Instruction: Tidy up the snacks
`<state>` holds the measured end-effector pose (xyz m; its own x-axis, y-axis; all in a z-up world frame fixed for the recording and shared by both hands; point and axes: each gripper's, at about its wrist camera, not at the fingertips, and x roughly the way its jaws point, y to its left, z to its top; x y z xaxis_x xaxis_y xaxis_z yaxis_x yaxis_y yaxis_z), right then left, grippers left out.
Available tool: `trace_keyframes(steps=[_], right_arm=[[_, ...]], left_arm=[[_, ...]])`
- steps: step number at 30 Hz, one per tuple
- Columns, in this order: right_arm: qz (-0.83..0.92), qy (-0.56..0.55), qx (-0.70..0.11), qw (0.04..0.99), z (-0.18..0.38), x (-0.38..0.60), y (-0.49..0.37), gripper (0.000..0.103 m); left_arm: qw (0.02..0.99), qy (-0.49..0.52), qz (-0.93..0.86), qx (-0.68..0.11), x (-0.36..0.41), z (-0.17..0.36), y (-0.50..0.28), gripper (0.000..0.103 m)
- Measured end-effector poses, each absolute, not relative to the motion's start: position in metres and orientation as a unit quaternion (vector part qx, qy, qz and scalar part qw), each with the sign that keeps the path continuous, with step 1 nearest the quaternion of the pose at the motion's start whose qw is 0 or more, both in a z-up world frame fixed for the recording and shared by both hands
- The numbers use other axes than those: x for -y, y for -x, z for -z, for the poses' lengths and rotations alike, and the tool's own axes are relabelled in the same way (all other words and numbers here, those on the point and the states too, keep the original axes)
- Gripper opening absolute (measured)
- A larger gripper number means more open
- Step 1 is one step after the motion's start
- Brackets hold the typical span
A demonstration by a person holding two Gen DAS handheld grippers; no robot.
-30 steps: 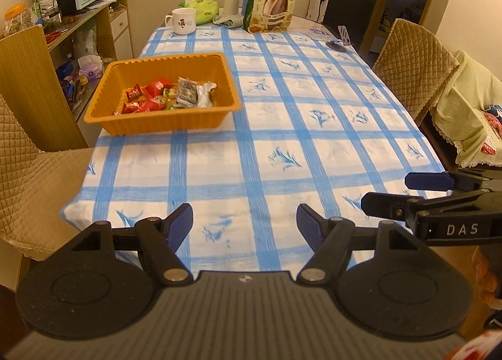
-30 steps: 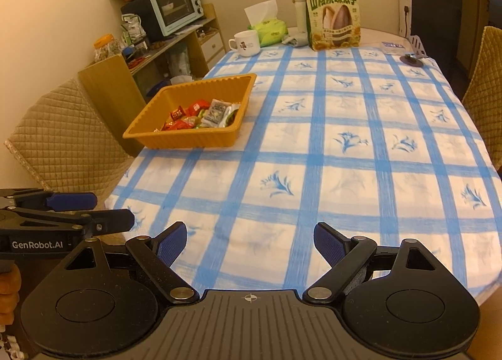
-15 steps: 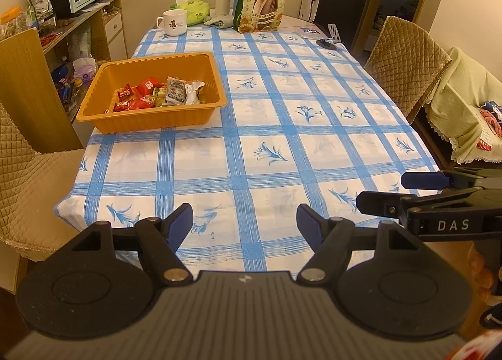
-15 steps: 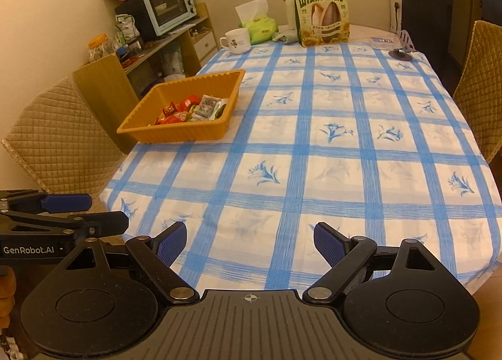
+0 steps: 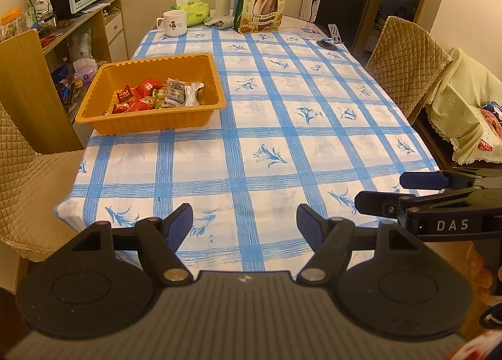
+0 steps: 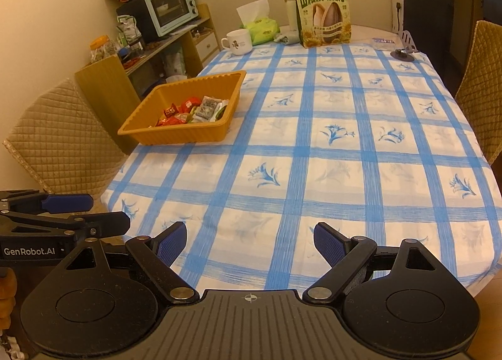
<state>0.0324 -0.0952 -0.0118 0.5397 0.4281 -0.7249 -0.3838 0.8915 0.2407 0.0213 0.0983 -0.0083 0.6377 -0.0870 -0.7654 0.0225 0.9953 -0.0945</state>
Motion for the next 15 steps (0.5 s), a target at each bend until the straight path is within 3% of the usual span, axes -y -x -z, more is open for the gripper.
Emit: trace_keyframes(steps=[15], right_arm=[[-0.223,-0.033,-0.419,0.879,0.012,0.096,-0.036,0.088]], left_arm=[[0.905,0.031,0.039,-0.423,-0.089,0.006,-0.032,0.071]])
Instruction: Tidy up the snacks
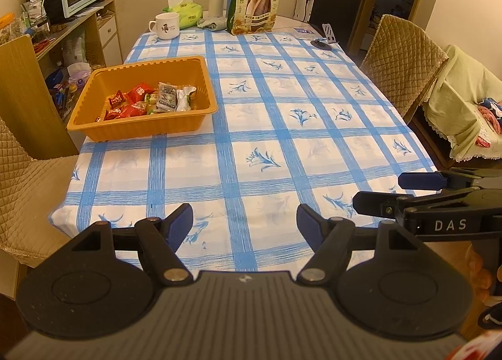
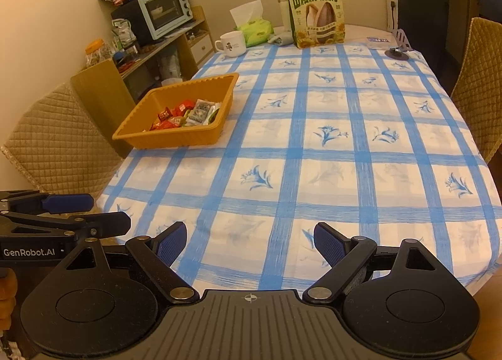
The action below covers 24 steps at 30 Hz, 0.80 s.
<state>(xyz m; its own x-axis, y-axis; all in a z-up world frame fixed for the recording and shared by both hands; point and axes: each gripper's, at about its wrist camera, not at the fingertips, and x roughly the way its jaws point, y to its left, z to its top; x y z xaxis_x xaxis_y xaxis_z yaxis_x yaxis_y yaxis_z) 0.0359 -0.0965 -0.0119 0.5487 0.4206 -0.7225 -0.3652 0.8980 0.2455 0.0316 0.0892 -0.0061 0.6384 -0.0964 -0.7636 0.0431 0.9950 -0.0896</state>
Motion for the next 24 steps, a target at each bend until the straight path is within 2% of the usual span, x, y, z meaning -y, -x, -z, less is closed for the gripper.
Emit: trace_keyframes(steps=[24], right_arm=[[-0.232,-0.030,-0.417,0.878,0.0110,0.0918,-0.0359,0.088]], left_arm=[[0.906,0.035,0.030,-0.421,-0.0943,0.0062,-0.0269,0.071]])
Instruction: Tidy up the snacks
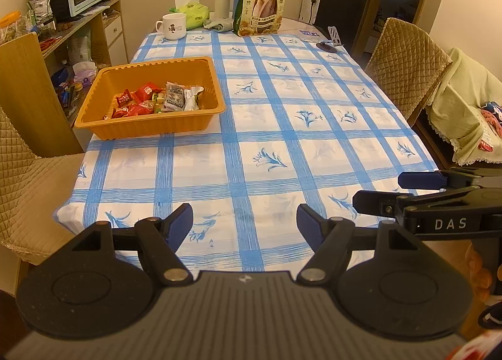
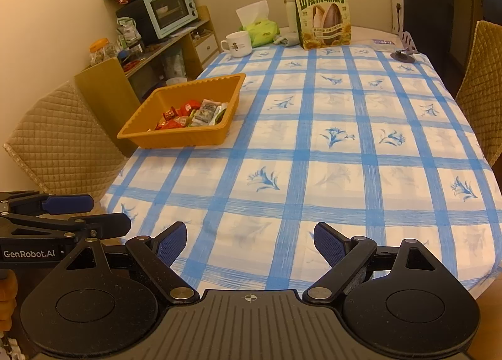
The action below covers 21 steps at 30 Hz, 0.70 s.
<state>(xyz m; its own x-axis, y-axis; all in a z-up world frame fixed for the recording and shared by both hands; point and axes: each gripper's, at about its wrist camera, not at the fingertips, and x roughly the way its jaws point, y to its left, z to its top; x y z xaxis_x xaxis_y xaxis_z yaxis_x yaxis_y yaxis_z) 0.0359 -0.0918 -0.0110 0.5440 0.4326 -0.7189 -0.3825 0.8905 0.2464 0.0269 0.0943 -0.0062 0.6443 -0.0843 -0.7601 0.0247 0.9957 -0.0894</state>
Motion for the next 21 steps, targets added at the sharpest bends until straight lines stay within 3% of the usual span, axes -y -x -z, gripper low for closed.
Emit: trace_keyframes(steps=[21], right_arm=[[-0.232,-0.030,-0.417,0.878,0.0114,0.0891,-0.0362,0.088]], left_arm=[[0.907,0.037,0.028,-0.418,-0.1027,0.0046,-0.0254,0.071]])
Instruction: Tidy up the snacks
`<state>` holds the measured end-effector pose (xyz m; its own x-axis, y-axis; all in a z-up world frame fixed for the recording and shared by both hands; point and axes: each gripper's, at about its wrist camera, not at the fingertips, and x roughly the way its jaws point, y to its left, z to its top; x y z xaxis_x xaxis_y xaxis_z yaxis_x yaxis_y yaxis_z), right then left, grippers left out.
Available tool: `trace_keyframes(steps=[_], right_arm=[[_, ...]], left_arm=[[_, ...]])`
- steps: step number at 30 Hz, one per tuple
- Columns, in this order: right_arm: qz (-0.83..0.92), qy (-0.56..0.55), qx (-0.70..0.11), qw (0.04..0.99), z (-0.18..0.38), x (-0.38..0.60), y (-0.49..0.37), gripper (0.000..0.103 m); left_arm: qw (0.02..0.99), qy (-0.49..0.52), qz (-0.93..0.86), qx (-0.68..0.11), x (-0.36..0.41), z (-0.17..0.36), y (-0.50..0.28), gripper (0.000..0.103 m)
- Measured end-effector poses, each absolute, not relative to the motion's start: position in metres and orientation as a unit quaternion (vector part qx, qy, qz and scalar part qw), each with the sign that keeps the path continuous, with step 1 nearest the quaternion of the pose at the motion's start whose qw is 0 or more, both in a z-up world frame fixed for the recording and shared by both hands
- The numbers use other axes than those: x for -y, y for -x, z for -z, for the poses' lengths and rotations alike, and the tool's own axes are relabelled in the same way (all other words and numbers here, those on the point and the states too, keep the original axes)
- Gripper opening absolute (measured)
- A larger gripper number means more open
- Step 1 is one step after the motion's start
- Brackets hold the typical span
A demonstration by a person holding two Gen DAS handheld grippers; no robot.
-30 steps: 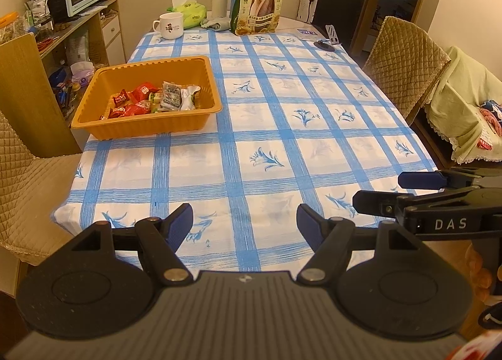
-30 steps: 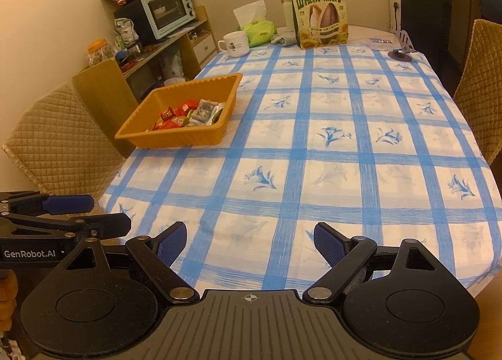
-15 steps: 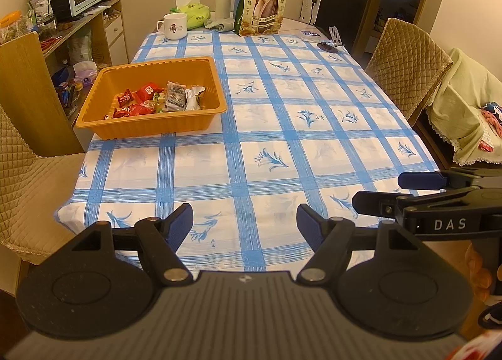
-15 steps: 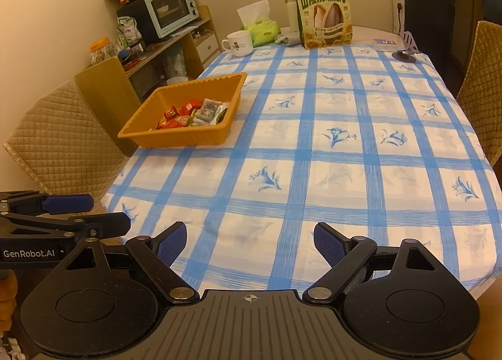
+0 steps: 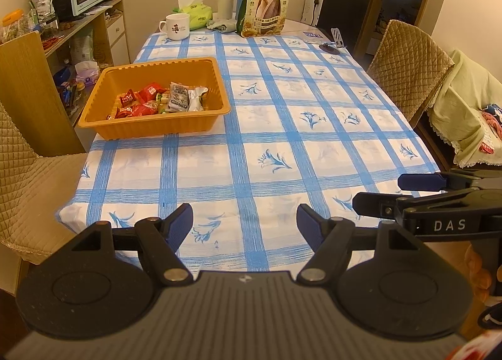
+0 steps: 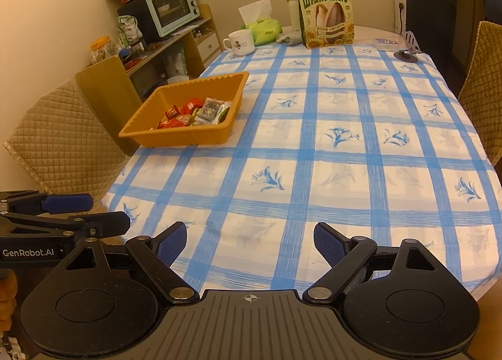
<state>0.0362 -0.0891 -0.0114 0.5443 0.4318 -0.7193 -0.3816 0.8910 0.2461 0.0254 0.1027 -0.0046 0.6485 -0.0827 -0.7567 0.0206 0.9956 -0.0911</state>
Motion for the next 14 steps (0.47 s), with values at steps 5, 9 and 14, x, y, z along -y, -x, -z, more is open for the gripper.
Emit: trace_keyframes(steps=[5,9,14], right_arm=[[-0.232,-0.030,-0.418,0.878,0.0116,0.0891,-0.0366,0.088],[-0.232,-0.030,-0.418,0.878,0.0119,0.0886,-0.0372,0.088],[-0.234,-0.030,-0.420,0.876,0.0134,0.0838,-0.0367,0.088]], left_arm=[[0.908,0.039,0.026,-0.417,-0.1060,0.0048,-0.0278,0.071],[0.909,0.039,0.026,-0.414,-0.1057,0.0048,-0.0303,0.071],[0.908,0.040,0.021,-0.417,-0.1092,0.0060,-0.0341,0.071]])
